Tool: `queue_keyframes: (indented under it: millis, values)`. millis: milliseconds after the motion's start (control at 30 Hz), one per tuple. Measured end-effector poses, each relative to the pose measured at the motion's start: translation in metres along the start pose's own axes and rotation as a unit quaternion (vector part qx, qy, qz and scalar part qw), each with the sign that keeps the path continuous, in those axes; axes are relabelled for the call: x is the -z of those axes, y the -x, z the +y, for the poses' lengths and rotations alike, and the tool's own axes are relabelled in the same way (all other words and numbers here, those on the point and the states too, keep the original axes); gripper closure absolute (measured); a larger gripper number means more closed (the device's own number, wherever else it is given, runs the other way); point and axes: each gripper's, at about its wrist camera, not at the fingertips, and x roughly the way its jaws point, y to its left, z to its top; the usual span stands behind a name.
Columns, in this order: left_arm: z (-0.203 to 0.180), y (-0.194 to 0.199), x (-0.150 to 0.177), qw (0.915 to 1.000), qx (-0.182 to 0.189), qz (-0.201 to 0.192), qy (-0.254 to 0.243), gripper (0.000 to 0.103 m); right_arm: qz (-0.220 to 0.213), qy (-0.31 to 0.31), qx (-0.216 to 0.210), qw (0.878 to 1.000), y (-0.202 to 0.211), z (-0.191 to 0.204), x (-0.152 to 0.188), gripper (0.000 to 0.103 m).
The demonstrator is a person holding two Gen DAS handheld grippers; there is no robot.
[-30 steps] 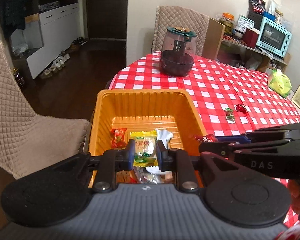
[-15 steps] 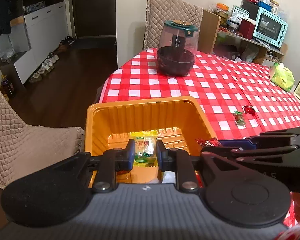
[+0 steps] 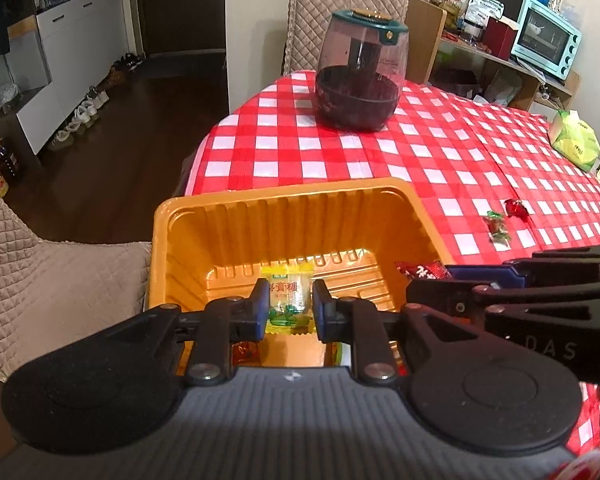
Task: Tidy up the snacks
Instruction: 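Carry both candies over the orange tray and lower them inside with both grippers, then open the left gripper to drop the yellow candy while the right gripper releases the dark red packet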
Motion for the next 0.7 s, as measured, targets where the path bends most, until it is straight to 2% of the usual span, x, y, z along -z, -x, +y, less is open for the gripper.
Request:
queue_keyframes:
  millis: [700]
  values:
    - [0.014, 0.0, 0.004, 0.9997, 0.0, 0.015, 0.02, 0.083, 0.004, 0.005, -0.002, 1.0, -0.019, 0.001, -0.01, 0.078]
